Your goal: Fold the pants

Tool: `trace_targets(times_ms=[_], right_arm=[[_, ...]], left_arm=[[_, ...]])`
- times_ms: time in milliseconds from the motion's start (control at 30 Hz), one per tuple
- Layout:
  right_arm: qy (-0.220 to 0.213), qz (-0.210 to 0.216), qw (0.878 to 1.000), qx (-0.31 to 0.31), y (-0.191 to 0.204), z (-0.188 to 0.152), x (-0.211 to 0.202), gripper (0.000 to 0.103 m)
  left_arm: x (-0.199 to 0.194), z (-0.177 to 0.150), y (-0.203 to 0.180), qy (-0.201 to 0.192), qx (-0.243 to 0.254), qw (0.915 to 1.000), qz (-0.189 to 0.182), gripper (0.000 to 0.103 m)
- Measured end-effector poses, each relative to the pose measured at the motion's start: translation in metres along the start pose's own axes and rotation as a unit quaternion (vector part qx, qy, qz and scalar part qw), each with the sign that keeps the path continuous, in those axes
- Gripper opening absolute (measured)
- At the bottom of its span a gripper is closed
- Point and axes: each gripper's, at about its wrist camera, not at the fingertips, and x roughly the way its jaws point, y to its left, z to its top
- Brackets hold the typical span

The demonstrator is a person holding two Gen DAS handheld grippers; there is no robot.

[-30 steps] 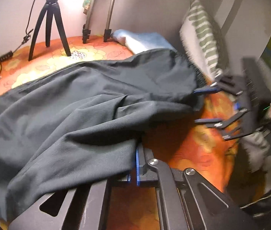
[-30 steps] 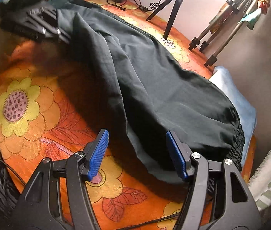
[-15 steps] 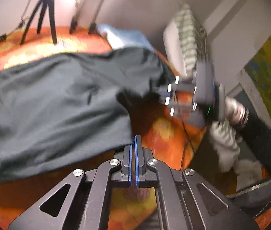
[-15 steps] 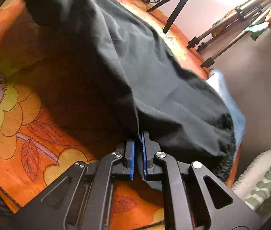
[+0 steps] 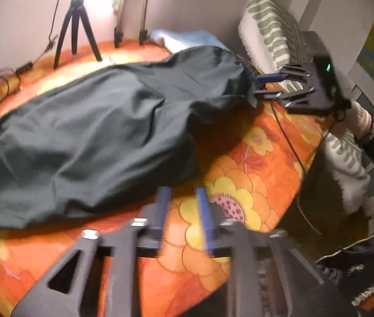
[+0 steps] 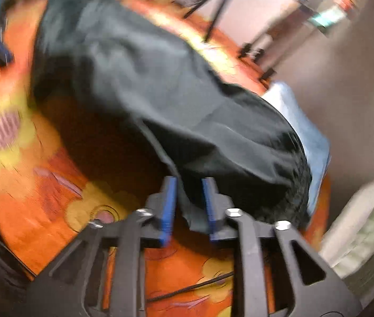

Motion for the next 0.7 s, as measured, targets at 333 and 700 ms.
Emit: trace_targets(times_ms=[333,700], right_arm=[[-0.025,0.033,0.920,0.391,-0.115,-0.077,-0.013,0.069],[-0.008,0.086,0.821,0.564,-0.146,-0.118,0.038,0.071]], left_arm=[[0.060,0.023,-0.030,0.022,0.067,0.9937,0.088,0.049],[0.076,0.029,-0.016,0.039,0.073,0.9912,0.104,0.012]])
